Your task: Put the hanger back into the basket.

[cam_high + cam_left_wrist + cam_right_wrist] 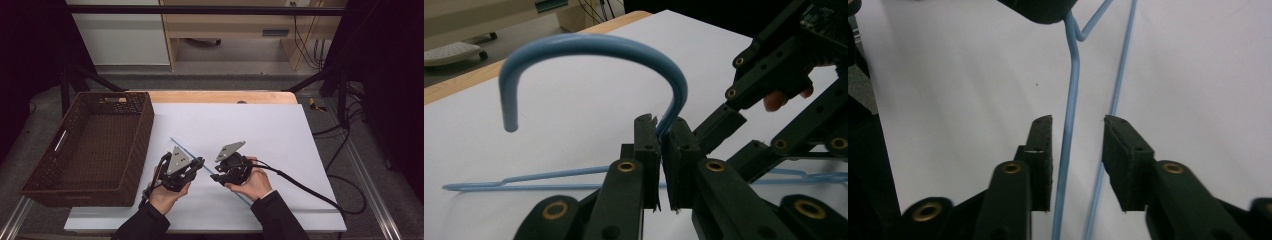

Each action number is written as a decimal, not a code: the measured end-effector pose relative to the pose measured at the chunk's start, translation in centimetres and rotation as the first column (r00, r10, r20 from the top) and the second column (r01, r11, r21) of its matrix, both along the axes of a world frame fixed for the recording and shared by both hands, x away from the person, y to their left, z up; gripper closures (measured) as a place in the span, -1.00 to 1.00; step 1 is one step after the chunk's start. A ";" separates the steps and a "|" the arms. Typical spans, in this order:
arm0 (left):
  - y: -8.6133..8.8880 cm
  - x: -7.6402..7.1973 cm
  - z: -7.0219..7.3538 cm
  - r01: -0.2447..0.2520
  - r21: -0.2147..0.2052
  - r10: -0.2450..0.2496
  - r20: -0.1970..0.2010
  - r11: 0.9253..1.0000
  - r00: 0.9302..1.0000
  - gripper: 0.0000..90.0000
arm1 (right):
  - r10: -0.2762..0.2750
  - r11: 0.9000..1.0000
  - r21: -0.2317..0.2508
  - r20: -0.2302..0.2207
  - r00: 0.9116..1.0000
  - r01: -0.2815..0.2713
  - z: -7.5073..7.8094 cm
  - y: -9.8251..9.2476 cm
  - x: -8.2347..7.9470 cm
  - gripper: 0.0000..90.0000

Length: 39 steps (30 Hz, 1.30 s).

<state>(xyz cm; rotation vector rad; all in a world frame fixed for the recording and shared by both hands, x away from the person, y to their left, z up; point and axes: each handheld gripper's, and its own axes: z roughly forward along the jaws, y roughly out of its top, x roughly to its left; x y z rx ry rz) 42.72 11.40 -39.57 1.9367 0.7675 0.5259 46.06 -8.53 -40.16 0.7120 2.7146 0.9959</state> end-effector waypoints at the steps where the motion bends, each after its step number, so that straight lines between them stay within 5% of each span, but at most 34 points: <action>1: 0.0 0.0 0.0 0.001 0.000 -0.001 0.000 1.000 1.000 0.90 | -0.002 1.000 0.000 -0.001 1.000 0.002 0.0 0.2 0.0 0.57; 5: 0.0 0.0 0.0 0.003 0.001 -0.003 -0.003 1.000 1.000 0.90 | 0.000 1.000 -0.012 -0.006 1.000 -0.001 -0.1 0.7 -0.1 0.89; 11: 0.1 0.1 0.1 0.033 -0.026 -0.033 -0.016 0.999 0.999 0.81 | -0.034 0.999 -0.020 -0.015 0.999 0.033 -0.1 0.7 0.0 0.95; 20: 2.3 -0.9 1.8 0.133 -0.011 -0.133 -0.001 0.991 0.991 0.08 | -0.045 0.999 0.003 -0.018 0.999 0.045 1.3 -0.4 0.6 0.96; 24: 4.1 -0.8 2.3 0.157 0.047 -0.158 0.031 0.986 0.987 -0.19 | -0.009 0.999 0.034 -0.024 1.000 0.010 3.2 -1.8 0.9 0.96; 30: 4.8 -0.3 2.8 0.217 0.155 -0.220 0.002 0.964 0.975 -0.41 | 0.085 0.996 0.024 -0.061 0.995 -0.084 4.7 -3.2 0.3 0.96; 36: 4.2 0.4 2.6 0.309 0.201 -0.304 -0.057 0.929 0.951 -0.33 | 0.166 0.986 0.024 -0.085 0.982 -0.165 5.3 -3.7 -0.7 0.96; 39: 3.7 0.8 2.2 0.329 0.227 -0.322 -0.067 0.917 0.944 -0.26 | 0.188 0.982 0.024 -0.094 0.978 -0.186 5.4 -3.7 -1.0 0.96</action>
